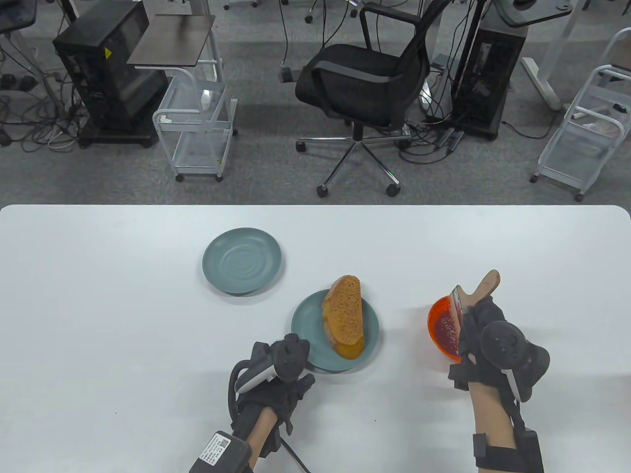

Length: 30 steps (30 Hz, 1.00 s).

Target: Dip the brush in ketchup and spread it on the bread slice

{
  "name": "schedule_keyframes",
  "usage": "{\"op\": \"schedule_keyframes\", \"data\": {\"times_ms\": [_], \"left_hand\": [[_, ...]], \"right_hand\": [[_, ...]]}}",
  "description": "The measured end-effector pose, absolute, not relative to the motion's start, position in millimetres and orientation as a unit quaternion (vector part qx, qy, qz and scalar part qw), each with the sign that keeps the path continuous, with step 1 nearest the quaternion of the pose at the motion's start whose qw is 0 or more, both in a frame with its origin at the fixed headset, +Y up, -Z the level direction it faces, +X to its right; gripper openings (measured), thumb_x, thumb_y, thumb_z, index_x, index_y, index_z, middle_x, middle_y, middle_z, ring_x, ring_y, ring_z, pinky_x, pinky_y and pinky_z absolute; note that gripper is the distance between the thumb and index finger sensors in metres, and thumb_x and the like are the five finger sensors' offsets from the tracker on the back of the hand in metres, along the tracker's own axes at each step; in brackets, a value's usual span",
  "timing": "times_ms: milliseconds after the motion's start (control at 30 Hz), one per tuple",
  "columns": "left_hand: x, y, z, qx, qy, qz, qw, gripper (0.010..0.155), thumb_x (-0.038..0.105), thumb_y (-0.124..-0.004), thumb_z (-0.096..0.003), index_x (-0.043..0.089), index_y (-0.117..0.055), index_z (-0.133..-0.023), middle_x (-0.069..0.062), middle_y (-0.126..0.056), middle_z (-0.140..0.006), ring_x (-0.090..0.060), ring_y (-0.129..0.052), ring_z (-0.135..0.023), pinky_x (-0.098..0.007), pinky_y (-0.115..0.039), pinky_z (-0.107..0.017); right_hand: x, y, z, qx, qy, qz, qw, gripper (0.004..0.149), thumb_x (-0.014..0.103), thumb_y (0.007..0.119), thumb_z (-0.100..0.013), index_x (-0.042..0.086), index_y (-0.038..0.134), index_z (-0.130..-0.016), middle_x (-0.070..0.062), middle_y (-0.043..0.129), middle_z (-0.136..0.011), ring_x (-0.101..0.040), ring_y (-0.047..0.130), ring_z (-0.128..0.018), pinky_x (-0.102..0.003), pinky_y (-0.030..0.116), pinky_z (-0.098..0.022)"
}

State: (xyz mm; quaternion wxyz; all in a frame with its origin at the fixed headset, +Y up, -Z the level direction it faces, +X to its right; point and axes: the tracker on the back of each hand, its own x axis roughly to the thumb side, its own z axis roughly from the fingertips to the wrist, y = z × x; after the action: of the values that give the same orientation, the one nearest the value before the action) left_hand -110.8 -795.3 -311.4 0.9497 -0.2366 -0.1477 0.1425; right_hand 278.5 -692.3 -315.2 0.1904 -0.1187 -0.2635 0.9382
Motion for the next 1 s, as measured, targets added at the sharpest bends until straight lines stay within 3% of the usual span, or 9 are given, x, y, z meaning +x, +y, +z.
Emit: {"op": "schedule_keyframes", "data": {"times_ms": [500, 700, 833, 1000], "left_hand": [[-111.3, -795.6, -311.4, -0.239, -0.147, 0.145, 0.949, 0.068, 0.043, -0.063, -0.0663, 0.023, -0.022, -0.116, -0.007, -0.009, -0.117, -0.045, -0.025, -0.109, -0.060, -0.032, -0.071], [-111.3, -795.5, -311.5, -0.240, -0.147, 0.143, 0.949, 0.068, 0.043, -0.063, -0.0663, 0.023, -0.022, -0.116, -0.007, -0.009, -0.117, -0.046, -0.025, -0.109, -0.060, -0.032, -0.071], [-111.5, -795.6, -311.5, -0.240, -0.147, 0.143, 0.949, 0.068, 0.043, -0.063, -0.0663, 0.023, -0.022, -0.116, -0.007, -0.009, -0.117, -0.046, -0.025, -0.109, -0.060, -0.032, -0.071], [-111.3, -795.4, -311.8, -0.240, -0.147, 0.142, 0.949, 0.067, 0.043, -0.063, -0.0662, 0.022, -0.023, -0.116, -0.008, -0.009, -0.117, -0.046, -0.025, -0.109, -0.060, -0.032, -0.071]], "right_hand": [[272.6, -704.6, -319.5, -0.103, -0.249, 0.951, 0.155, 0.047, 0.024, 0.088, -0.048, 0.001, 0.080, -0.088, -0.027, 0.091, -0.072, -0.037, 0.109, -0.049, -0.037, 0.100, -0.027], [272.3, -676.1, -307.8, -0.097, -0.300, 0.934, 0.169, 0.046, 0.025, 0.088, -0.049, 0.003, 0.080, -0.089, -0.026, 0.091, -0.073, -0.037, 0.109, -0.050, -0.038, 0.099, -0.028], [257.0, -656.4, -306.0, -0.075, -0.327, 0.911, 0.241, 0.047, 0.025, 0.087, -0.049, 0.002, 0.079, -0.089, -0.026, 0.091, -0.073, -0.036, 0.109, -0.050, -0.037, 0.100, -0.028], [217.0, -658.9, -321.0, -0.045, -0.307, 0.898, 0.313, 0.047, 0.025, 0.088, -0.049, 0.001, 0.080, -0.088, -0.027, 0.091, -0.072, -0.035, 0.111, -0.047, -0.034, 0.102, -0.027]]}}
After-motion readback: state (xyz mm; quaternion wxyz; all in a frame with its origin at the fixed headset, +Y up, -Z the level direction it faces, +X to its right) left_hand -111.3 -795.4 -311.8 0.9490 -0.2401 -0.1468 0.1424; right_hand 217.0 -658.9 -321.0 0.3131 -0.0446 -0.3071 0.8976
